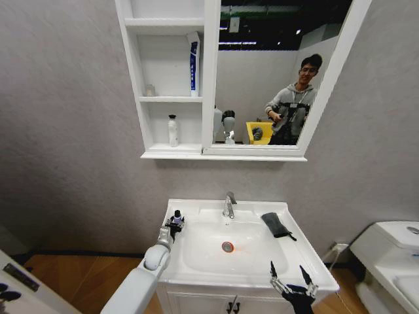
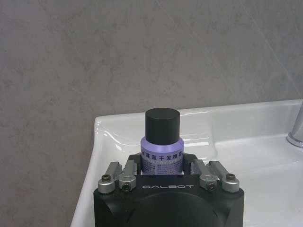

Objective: Move facial cleanser and shampoo from washbasin to cabinet, then wipe washbasin with towel.

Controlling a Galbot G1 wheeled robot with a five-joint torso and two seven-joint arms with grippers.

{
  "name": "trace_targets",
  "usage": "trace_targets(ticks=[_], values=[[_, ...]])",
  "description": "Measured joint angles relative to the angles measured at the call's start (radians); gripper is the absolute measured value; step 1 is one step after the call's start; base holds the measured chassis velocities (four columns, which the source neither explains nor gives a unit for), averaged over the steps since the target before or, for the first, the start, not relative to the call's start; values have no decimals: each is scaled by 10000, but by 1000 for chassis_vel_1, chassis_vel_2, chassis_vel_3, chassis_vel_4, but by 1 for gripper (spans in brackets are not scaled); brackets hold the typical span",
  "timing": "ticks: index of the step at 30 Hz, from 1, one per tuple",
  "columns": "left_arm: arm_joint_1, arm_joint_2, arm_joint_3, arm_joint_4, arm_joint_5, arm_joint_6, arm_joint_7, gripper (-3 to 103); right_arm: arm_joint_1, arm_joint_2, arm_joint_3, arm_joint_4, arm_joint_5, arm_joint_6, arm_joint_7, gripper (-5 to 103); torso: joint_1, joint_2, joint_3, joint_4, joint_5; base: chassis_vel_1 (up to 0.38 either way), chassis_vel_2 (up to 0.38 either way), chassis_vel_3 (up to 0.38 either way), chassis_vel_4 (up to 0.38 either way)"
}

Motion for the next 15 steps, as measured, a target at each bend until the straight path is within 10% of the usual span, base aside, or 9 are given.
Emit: trace_targets(ticks=[8, 15], values=[[216, 651, -49, -1303, -56, 237, -246, 43, 49, 65, -119, 12, -35, -24, -2, 100, 0, -1, 0, 0, -2, 0, 0, 0, 0], [-1278, 3556, -37, -5500, -3169, 2391, -975, 43, 28, 89, -279, 177, -264, -144, 0, 100, -2, 0, -1, 0, 2, 0, 0, 0, 0]])
